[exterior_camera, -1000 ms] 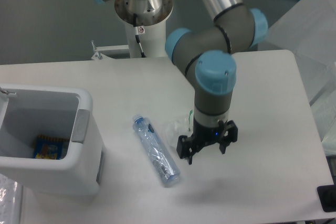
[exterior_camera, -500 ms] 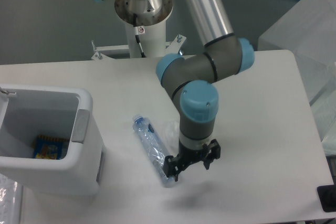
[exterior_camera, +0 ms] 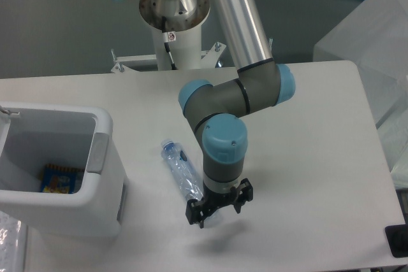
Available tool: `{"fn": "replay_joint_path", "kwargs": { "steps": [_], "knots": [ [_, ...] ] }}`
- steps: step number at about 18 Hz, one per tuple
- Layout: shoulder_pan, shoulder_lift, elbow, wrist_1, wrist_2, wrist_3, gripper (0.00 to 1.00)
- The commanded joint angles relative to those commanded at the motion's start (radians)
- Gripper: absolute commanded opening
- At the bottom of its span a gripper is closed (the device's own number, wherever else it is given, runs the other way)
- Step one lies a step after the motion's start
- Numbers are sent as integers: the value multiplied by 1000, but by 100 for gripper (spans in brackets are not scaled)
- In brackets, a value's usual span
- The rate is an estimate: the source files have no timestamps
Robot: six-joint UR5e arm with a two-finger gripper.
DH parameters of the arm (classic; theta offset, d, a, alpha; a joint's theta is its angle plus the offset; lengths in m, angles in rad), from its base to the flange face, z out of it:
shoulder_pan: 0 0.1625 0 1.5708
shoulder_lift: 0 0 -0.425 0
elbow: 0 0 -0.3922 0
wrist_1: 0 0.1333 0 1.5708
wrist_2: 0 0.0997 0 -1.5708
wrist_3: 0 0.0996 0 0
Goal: Place the trash in the trash can
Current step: 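Move the open gripper over the clear plastic bottle and lower it, then close the gripper on the bottle and adjust the grip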
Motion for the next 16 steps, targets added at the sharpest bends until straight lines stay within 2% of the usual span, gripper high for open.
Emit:
{"fn": "replay_joint_path", "kwargs": {
  "steps": [7, 16],
  "knots": [
    [-5, -12, -26, 6, 9, 0, 100],
    [-5, -44, -25, 6, 9, 0, 100]
  ]
}}
